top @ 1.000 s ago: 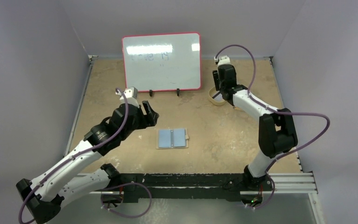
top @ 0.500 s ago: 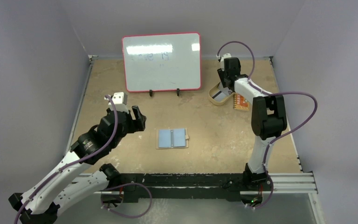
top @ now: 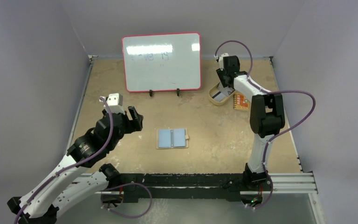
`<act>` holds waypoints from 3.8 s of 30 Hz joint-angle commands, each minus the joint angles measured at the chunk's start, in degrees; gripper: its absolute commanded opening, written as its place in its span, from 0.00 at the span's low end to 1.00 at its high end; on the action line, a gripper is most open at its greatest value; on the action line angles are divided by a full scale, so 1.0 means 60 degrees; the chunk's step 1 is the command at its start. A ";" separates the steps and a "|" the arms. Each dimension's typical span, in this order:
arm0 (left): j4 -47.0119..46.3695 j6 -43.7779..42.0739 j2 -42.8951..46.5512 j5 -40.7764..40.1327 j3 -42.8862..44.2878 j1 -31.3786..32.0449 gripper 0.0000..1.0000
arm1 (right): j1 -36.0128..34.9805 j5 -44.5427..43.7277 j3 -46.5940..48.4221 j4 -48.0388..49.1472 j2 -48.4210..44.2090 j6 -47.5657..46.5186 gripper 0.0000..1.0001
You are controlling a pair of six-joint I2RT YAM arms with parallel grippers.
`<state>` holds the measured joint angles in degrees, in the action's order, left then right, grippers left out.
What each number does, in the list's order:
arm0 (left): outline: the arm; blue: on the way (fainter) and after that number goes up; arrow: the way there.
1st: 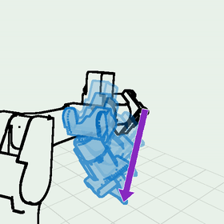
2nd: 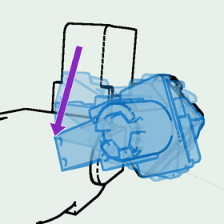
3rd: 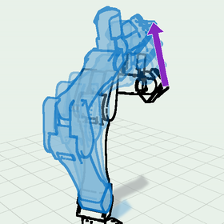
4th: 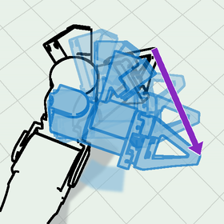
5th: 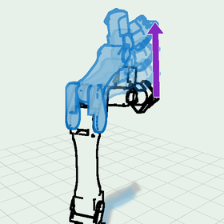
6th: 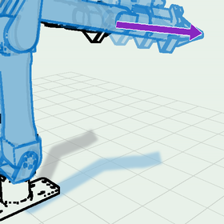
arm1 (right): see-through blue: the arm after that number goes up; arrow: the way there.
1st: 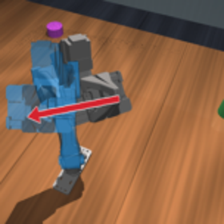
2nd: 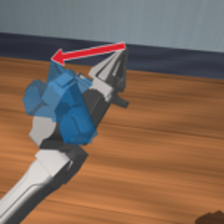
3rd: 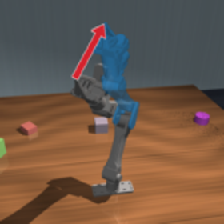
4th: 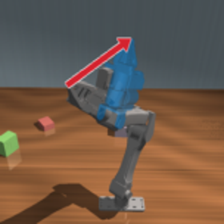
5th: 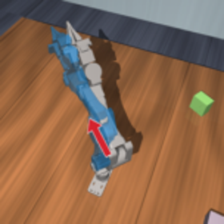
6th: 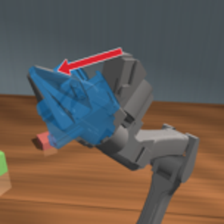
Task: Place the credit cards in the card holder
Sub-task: Pick up the credit card from the storage box.
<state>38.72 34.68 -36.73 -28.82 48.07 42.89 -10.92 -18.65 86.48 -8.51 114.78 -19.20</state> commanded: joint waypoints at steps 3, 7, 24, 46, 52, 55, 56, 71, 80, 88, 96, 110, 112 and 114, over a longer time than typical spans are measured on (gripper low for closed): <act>-0.0229 -0.0170 0.0176 -0.0234 0.0008 0.0032 0.72 | -0.0024 0.0229 0.0419 -0.0508 -0.0700 -0.0220 0.56; -0.0241 -0.0163 0.0230 -0.0236 -0.0004 0.0040 0.72 | -0.0055 0.0682 0.0486 -0.0774 -0.0574 -0.0214 0.57; -0.0243 -0.0162 0.0389 -0.0238 -0.0018 0.0030 0.73 | -0.0450 -0.0701 0.0630 -0.0710 0.0314 -0.0290 0.63; -0.0216 -0.0135 0.0612 -0.0380 -0.0036 0.0041 0.74 | -0.0480 -0.1592 0.0435 -0.0179 -0.0078 -0.0468 0.38; -0.0220 -0.0146 0.0613 -0.0393 -0.0036 0.0031 0.74 | -0.0491 -0.1524 0.0521 -0.0282 -0.0132 -0.0433 0.27; -0.0227 -0.0147 0.0598 -0.0385 -0.0034 0.0031 0.74 | -0.0560 -0.1567 0.0640 -0.0372 -0.0146 -0.0411 0.22; -0.0220 -0.0148 0.0599 -0.0385 -0.0030 0.0036 0.74 | -0.0609 -0.1634 0.0720 -0.0455 -0.0137 -0.0408 0.20; -0.0198 -0.0121 0.0553 -0.0508 -0.0055 0.0031 0.75 | -0.1673 -0.0676 0.1478 -0.2946 -0.0600 0.1432 0.00; -0.0173 0.0020 0.0099 -0.0460 -0.0074 0.0037 0.76 | -0.2586 -0.0607 0.0208 -0.2375 -0.2597 0.3923 0.00; 0.0119 0.0992 -0.1297 -0.0089 0.0184 0.0036 0.75 | -0.3598 0.0691 -0.1612 -0.0960 -0.5051 0.5461 0.00; -0.0888 0.2362 -0.1869 0.1340 -0.1051 -0.0178 0.64 | -0.4582 0.3087 -0.3916 0.0959 -0.6487 0.7638 0.00; -0.3846 0.3932 -0.2649 0.3073 -0.3623 -0.0282 0.45 | -0.5722 0.5080 -0.6717 0.3744 -0.5948 1.0213 0.00; -0.4511 0.3941 -0.2931 0.3502 -0.3897 -0.0282 0.42 | -0.5722 0.5379 -0.6684 0.3210 -0.5806 1.0198 0.00; -0.4949 0.3901 -0.3230 0.3834 -0.4027 -0.0287 0.38 | -0.5717 0.5173 -0.6611 0.3092 -0.5758 1.0187 0.00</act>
<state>20.47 56.45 -53.74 -11.84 25.56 41.47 -45.17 10.90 46.13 8.86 80.23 39.75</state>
